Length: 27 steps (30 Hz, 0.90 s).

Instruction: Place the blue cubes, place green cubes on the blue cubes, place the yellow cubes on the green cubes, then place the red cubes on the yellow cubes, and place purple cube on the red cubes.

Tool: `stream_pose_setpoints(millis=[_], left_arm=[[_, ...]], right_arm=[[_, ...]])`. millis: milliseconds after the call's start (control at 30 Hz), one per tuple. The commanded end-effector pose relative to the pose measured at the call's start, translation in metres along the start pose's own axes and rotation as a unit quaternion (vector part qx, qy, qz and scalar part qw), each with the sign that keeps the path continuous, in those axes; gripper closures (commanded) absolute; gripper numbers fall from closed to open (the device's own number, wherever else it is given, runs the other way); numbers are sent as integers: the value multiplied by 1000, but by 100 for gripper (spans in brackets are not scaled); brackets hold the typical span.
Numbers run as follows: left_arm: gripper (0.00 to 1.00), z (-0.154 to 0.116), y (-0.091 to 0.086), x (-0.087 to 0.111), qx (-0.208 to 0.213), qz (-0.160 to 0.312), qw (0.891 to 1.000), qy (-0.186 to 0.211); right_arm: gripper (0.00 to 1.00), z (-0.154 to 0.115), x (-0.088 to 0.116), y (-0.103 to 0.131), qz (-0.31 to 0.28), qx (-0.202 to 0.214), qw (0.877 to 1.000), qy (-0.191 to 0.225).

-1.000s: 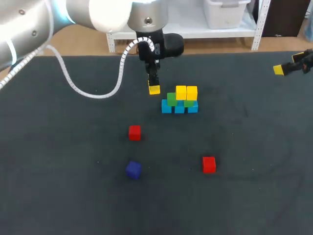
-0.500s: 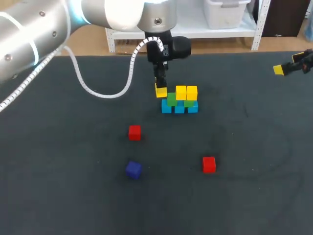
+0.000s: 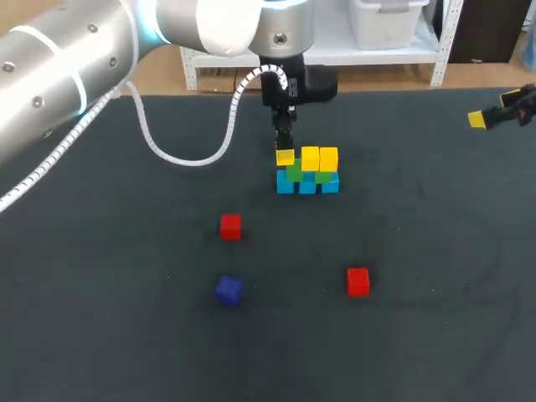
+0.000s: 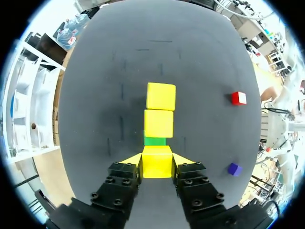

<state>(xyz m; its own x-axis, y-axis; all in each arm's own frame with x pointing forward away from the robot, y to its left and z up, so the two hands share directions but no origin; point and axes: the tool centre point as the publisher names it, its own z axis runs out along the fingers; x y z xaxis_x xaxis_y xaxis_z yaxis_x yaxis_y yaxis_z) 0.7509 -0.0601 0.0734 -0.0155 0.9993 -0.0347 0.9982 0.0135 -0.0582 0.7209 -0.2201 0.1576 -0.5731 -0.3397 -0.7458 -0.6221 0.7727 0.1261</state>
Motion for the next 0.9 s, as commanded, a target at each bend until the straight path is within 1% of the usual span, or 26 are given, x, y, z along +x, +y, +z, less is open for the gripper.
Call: stream_pose_setpoints(millis=[33, 333, 900], left_arm=[[100, 4, 4, -2, -11, 1, 1000, 3], [100, 8, 6, -3, -5, 4, 1000, 0], [100, 12, 9, -7, -8, 10, 1000, 1]], right_arm=[[0, 1, 0, -1, 0, -2, 1000, -1], [0, 1, 0, -1, 0, -2, 1000, -1], [0, 1, 0, -1, 0, -2, 1000, -1]])
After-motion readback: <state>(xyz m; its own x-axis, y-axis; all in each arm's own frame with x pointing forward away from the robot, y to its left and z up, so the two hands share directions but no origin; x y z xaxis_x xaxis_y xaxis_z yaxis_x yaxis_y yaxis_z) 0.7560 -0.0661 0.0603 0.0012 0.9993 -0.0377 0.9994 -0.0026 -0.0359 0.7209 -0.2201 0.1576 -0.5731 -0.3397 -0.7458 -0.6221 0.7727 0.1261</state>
